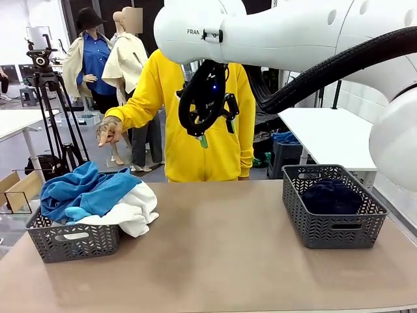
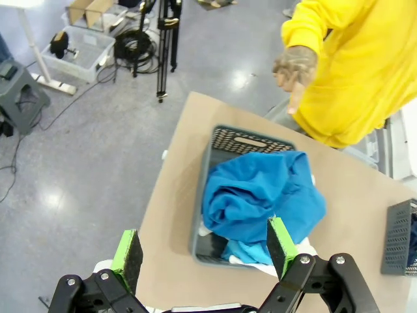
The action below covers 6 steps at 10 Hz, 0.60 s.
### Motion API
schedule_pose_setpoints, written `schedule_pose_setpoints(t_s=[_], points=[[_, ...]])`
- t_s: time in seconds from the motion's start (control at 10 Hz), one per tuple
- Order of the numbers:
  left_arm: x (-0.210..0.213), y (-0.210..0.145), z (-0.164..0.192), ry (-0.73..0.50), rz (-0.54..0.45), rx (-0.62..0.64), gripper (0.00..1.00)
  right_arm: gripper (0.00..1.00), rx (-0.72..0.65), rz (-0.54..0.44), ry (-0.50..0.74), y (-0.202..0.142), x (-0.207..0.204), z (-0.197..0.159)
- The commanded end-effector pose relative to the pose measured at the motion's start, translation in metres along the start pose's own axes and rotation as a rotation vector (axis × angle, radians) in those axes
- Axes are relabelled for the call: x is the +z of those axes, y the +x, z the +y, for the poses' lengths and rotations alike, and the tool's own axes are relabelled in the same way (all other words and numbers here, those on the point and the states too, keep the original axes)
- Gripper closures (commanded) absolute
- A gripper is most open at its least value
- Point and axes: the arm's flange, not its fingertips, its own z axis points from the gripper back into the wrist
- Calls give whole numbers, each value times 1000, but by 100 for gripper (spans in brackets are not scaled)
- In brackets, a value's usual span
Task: Sort the tops and bottoms.
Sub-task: Sort the clothes according to human instructions.
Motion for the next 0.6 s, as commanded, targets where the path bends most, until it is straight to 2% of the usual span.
schedule_pose_setpoints(t_s=[0.0, 0.1, 0.2, 0.5], points=[[15, -13, -1, -91, -8, -12, 0, 0, 10, 2, -5, 11, 12, 2], [26, -17, 19, -112, 0, -33, 0, 0, 10, 2, -5, 11, 12, 2], [9, -3, -6, -31, -8, -6, 0, 0, 10, 2, -5, 11, 12, 2], [9, -3, -6, -31, -8, -6, 0, 0, 10, 2, -5, 11, 12, 2]])
